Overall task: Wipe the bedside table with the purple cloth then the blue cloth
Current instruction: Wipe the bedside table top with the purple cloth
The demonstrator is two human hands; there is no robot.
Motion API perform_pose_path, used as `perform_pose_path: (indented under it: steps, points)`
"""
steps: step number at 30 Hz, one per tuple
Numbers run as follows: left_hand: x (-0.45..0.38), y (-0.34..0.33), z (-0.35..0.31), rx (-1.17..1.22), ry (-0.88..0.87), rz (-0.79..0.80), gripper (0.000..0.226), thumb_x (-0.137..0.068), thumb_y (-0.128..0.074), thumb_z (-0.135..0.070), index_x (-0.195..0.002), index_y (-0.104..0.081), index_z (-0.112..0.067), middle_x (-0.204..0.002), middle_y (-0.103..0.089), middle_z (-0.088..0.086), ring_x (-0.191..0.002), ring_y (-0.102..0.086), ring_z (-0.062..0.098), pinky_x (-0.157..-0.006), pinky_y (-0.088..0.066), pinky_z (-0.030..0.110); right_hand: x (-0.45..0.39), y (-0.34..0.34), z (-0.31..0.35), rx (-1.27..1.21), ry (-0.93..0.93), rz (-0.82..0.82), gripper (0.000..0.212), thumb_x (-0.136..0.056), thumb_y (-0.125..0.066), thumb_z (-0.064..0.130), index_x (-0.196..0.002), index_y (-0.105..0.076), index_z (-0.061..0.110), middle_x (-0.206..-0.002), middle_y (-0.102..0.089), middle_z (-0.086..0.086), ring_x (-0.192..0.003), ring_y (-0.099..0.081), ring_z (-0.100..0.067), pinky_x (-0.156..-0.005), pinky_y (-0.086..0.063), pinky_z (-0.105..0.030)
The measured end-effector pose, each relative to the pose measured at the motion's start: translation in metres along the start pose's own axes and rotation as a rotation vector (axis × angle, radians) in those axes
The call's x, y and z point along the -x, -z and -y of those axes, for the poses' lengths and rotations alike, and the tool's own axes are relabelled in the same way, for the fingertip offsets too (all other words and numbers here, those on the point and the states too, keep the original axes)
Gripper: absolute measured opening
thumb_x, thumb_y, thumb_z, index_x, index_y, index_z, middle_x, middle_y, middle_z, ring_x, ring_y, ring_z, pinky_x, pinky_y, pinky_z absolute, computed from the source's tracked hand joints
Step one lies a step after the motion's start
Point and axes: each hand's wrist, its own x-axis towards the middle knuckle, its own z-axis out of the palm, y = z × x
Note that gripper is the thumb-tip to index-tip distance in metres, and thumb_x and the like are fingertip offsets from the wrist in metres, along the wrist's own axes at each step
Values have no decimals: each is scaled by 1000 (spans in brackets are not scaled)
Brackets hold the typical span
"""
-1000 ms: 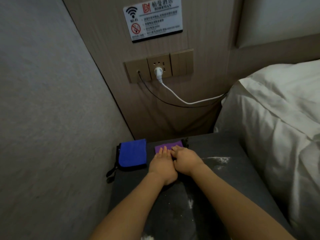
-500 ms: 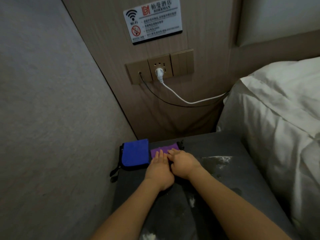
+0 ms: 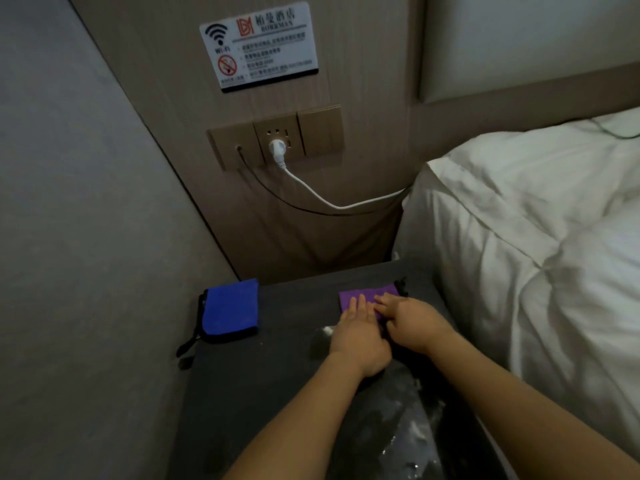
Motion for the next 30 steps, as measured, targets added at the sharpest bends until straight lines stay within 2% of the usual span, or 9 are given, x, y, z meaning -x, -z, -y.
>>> perform_pose_path:
  steps: [7,15,21,24,30]
  points:
    - [-16,-5,-53,-86,-85,23,73,-95,-39,-30,-151,-8,4,-160,-1,22,-149,0,31,-121,-2,37,31,9,-46,15,-86,-25,57,-89,-45,13,-144,-34,21,-155,-28,1,-144,-25,-11,-117,-19,-23]
    - [-12,-8,-50,-125,-128,34,78,-91,-44,-28,-151,-4,2,-161,2,19,-149,3,29,-121,-2,37,34,1,-33,-49,-148,-58,56,-89,-45,11,-143,-36,14,-155,-29,-6,-144,-25,-16,-117,-21,-25]
    - [1,-9,-27,-95,-119,37,83,-90,-48,-28,-152,-1,-1,-161,4,18,-149,4,29,-120,-2,37,32,-4,-7,-38,-141,-35,54,-90,-41,14,-144,-34,13,-155,-29,-6,-144,-24,-17,-117,-20,-25]
    - [11,-12,-5,-73,-84,24,85,-88,-49,-29,-152,-1,-2,-161,5,17,-149,4,28,-121,-2,36,29,-7,17,-28,-99,-9,56,-89,-32,23,-144,-33,12,-156,-28,-6,-145,-23,-17,-116,-19,-25]
    - [41,-10,48,-83,-31,42,84,-90,-48,-32,-153,1,-6,-161,6,13,-149,6,26,-120,1,35,21,-26,75,-15,-5,4,55,-94,-38,24,-147,-25,12,-158,-21,-6,-146,-16,-19,-121,-12,-33]
